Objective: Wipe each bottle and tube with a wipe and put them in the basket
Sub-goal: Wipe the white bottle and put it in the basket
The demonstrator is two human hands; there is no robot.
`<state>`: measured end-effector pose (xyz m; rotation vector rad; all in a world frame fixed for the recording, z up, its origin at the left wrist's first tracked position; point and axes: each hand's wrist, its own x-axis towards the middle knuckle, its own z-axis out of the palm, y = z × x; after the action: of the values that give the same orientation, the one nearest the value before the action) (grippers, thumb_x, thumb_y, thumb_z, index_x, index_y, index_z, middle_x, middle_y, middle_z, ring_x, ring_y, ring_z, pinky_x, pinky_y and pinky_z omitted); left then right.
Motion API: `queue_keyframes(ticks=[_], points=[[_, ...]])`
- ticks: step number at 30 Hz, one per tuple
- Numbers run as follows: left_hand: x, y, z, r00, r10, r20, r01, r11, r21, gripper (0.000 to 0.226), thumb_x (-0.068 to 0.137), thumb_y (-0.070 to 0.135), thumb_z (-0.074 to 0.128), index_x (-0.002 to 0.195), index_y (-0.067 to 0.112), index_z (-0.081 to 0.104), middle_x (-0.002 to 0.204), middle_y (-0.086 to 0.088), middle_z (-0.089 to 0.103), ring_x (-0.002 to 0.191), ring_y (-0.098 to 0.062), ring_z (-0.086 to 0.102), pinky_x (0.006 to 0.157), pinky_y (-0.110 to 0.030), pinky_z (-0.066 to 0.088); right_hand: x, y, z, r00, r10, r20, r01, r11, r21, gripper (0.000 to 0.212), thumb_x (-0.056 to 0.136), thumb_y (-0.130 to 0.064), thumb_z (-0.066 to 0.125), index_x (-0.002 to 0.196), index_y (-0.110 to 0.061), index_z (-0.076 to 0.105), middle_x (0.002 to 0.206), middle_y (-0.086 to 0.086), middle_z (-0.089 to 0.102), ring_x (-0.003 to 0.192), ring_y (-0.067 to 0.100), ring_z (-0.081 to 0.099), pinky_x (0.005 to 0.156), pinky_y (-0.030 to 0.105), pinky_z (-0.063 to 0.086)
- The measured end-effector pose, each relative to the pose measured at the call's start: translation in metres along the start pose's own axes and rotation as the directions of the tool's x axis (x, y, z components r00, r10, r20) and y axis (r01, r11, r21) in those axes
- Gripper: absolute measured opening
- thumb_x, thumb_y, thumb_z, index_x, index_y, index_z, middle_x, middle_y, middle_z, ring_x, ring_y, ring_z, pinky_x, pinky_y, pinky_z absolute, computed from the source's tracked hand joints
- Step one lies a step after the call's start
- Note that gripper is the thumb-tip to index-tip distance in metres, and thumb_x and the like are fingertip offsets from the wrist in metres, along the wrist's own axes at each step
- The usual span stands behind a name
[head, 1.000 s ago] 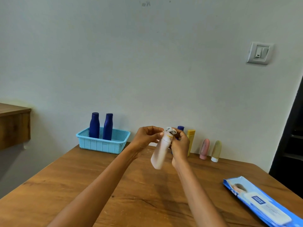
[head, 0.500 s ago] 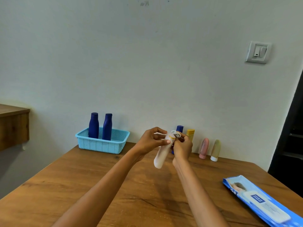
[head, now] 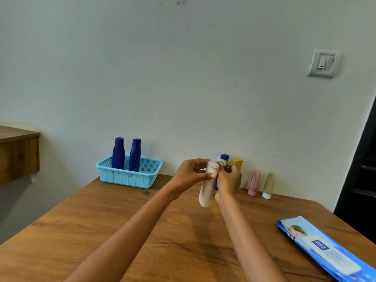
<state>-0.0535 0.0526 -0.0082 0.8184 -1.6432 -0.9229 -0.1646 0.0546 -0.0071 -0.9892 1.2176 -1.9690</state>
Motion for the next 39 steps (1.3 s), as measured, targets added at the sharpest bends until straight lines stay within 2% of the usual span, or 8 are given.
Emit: queue_keyframes(ticks=[6,10,14,17,22,28,34,39], points=[[0.000,0.000,-0.006,0.999,0.000,-0.046,-0.003,0.998,-0.065,0.041,0.077,0.022,0.076,0.116,0.018,0.063,0.108,0.001,0.070,0.101,-0.012,0.066,0.084,-0.028,0.055,-0.005,-0.002,0.004,0.999,-0.032,0.036,0.032,0.999,-0.004,0.018,0.089,-0.020,0.062,0.106,-0.015,0.062,0.099,0.000,0.064,0.082,0.010,0.058,0.064,0.022,0.048],[0.000,0.006,-0.012,0.989,-0.034,-0.142,-0.009,0.958,-0.288,0.029,0.086,0.017,0.066,0.113,0.008,0.065,0.103,-0.007,0.072,0.096,-0.018,0.069,0.074,-0.023,0.055,-0.013,-0.009,0.009,0.967,-0.197,0.160,0.206,0.978,-0.042,0.017,0.088,-0.025,0.064,0.105,-0.023,0.066,0.099,-0.005,0.068,0.092,0.010,0.063,0.070,0.020,0.052],[-0.001,0.012,-0.025,0.982,-0.050,-0.183,-0.040,0.890,-0.455,0.021,0.092,0.017,0.057,0.106,0.005,0.065,0.089,-0.005,0.073,0.080,-0.014,0.070,0.069,-0.023,0.055,-0.016,-0.011,0.003,0.796,-0.516,0.316,0.582,0.797,-0.163,0.023,0.085,-0.022,0.068,0.107,-0.017,0.069,0.102,-0.007,0.068,0.095,0.008,0.060,0.076,0.021,0.051],[-0.004,0.011,-0.031,0.985,-0.066,-0.162,-0.023,0.870,-0.493,0.019,0.093,0.018,0.054,0.102,0.006,0.065,0.085,-0.005,0.072,0.077,-0.014,0.069,0.074,-0.026,0.056,-0.011,-0.011,-0.003,0.685,-0.600,0.414,0.719,0.649,-0.249,0.023,0.082,-0.019,0.070,0.104,-0.019,0.071,0.097,-0.008,0.066,0.093,0.006,0.053,0.073,0.011,0.041],[-0.006,0.012,-0.026,0.997,-0.065,-0.043,0.037,0.882,-0.470,0.023,0.090,0.022,0.057,0.106,0.009,0.065,0.094,-0.008,0.071,0.086,-0.017,0.068,0.077,-0.028,0.057,-0.003,-0.014,-0.008,0.757,-0.557,0.342,0.652,0.687,-0.322,0.023,0.086,-0.015,0.066,0.108,-0.018,0.069,0.097,-0.002,0.064,0.093,0.013,0.056,0.070,0.008,0.038],[-0.005,0.012,-0.023,0.998,-0.033,-0.051,0.005,0.880,-0.475,0.031,0.085,0.027,0.060,0.108,0.006,0.066,0.102,-0.013,0.069,0.090,-0.019,0.066,0.081,-0.029,0.055,-0.014,-0.029,0.000,0.674,-0.577,0.461,0.708,0.683,-0.181,0.020,0.086,-0.017,0.065,0.105,-0.013,0.069,0.094,-0.002,0.055,0.084,0.001,0.055,0.069,0.002,0.043],[-0.007,0.009,-0.028,0.997,-0.066,-0.049,0.034,0.872,-0.489,0.023,0.087,0.023,0.057,0.102,0.009,0.066,0.092,-0.008,0.071,0.083,-0.016,0.068,0.077,-0.028,0.057,-0.007,-0.025,-0.004,0.755,-0.497,0.427,0.636,0.714,-0.294,0.023,0.086,-0.014,0.065,0.108,-0.013,0.069,0.098,0.002,0.059,0.091,0.014,0.059,0.072,0.011,0.044],[-0.006,0.012,-0.026,0.999,-0.035,-0.027,0.017,0.870,-0.492,0.031,0.079,0.029,0.062,0.103,0.009,0.067,0.096,-0.008,0.071,0.088,-0.017,0.068,0.079,-0.028,0.057,-0.012,-0.035,-0.002,0.701,-0.566,0.435,0.676,0.722,-0.150,0.020,0.085,-0.011,0.066,0.105,-0.014,0.068,0.101,-0.004,0.064,0.087,0.001,0.059,0.070,0.005,0.045]])
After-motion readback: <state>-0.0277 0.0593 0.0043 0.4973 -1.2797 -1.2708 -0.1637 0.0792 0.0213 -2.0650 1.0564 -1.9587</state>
